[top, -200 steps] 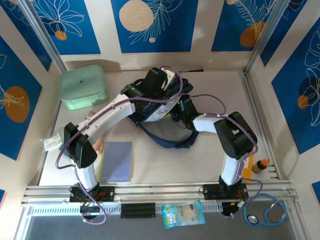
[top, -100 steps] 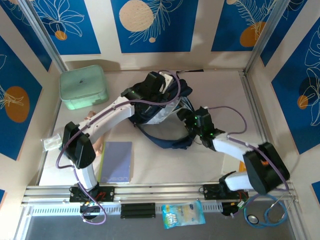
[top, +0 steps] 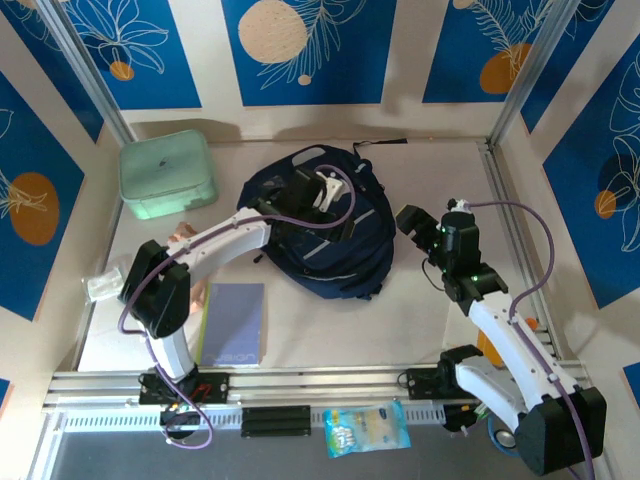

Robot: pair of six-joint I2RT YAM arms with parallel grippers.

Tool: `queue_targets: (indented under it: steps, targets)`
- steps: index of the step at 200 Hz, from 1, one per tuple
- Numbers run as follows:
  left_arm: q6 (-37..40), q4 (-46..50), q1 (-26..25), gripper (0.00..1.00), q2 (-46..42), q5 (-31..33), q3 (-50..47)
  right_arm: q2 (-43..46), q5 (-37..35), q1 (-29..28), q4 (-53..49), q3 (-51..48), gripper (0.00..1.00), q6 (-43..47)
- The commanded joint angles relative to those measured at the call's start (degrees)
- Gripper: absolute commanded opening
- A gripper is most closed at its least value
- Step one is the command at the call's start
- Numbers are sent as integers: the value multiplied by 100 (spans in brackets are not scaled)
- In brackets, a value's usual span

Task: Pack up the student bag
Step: Close the student bag at the top-center of the table, then move the student bag to the top-center of the table.

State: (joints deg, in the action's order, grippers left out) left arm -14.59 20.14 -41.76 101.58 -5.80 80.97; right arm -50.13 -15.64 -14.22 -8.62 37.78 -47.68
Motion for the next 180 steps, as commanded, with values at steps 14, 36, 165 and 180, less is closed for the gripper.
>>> queue_targets:
  steps: [14,36,165,180]
  targets:
    - [-590,-190,335,100,-478,134,-711,-184,424,-142,-418,203,84,313]
    - [-1190,-75,754,100,-466,148,-1107,-395,389,-379,-305,203,84,248]
    - [-1022,-299,1066,100,1199,-770,287,-1192,290,-688,-426,755,81,130]
    - [-1009,-125,1073,100,1129,-698,345,-1217,287,-699,-591,865,81,154]
